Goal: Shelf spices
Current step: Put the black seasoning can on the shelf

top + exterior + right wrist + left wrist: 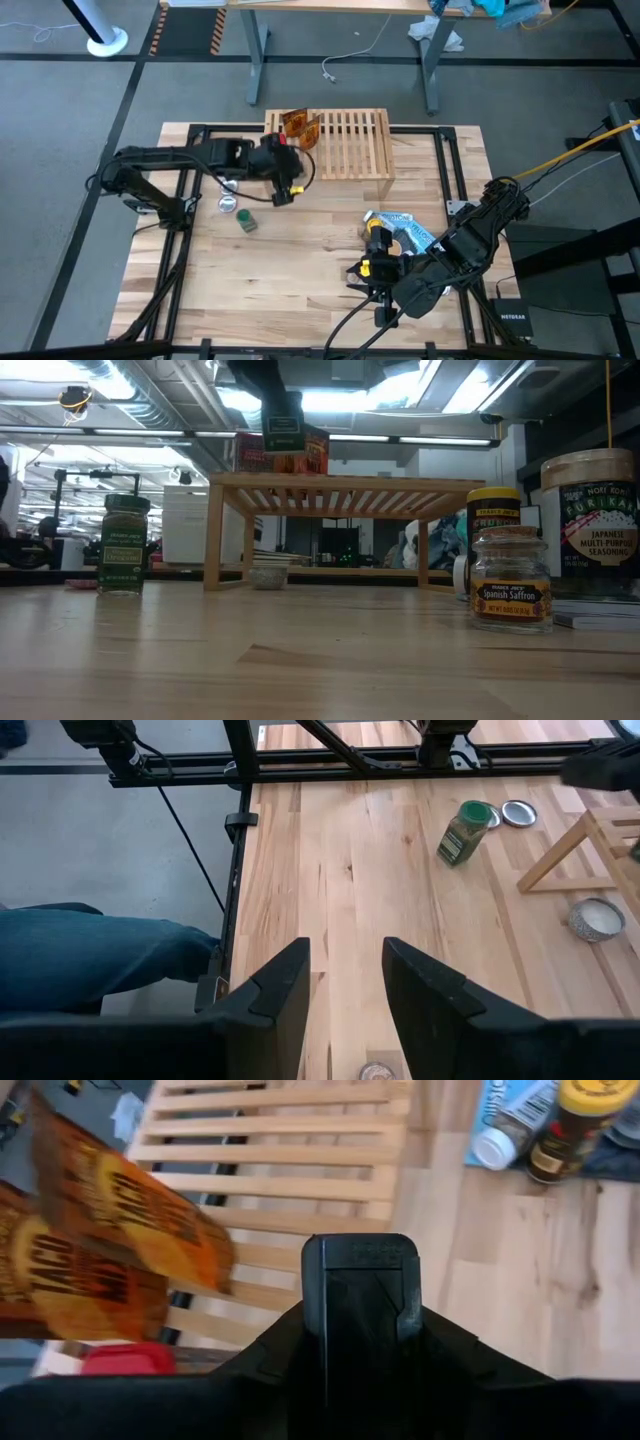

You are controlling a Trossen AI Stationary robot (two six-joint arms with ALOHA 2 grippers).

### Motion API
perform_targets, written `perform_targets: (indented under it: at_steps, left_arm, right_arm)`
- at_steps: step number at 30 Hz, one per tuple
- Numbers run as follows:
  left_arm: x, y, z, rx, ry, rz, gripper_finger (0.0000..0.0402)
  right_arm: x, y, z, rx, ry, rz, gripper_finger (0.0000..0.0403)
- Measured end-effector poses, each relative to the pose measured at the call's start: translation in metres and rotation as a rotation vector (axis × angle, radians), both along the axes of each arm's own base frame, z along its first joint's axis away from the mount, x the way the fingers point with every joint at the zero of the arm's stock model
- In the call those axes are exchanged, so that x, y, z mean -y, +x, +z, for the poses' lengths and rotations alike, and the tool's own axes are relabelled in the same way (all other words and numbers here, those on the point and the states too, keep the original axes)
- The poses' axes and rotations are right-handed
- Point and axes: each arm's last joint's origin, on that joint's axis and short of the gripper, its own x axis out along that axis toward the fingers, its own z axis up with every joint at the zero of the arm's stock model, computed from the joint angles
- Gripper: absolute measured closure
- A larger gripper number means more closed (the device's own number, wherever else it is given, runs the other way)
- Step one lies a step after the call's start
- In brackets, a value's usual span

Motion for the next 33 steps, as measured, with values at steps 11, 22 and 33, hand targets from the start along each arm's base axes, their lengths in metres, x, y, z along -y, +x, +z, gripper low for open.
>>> perform_targets:
  at_steps: [11, 22, 33]
  left_arm:
    - [-0.033, -0.005, 0.000, -0.015, -0.047, 0.018, 0.0286]
    - [-0.041, -0.002, -0.005, -0.035, -0.070, 0.000, 0.0286]
    - [-0.045, 0.004, -0.015, -0.080, -0.087, 0.010, 0.0286]
  right_arm:
    - [0.000, 0.000, 0.000, 0.000, 0.000, 0.000, 0.0269]
    - [0.000, 0.000, 0.000, 0.000, 0.000, 0.000, 0.0269]
    - [0.000, 0.000, 0.000, 0.000, 0.000, 0.000, 0.0269]
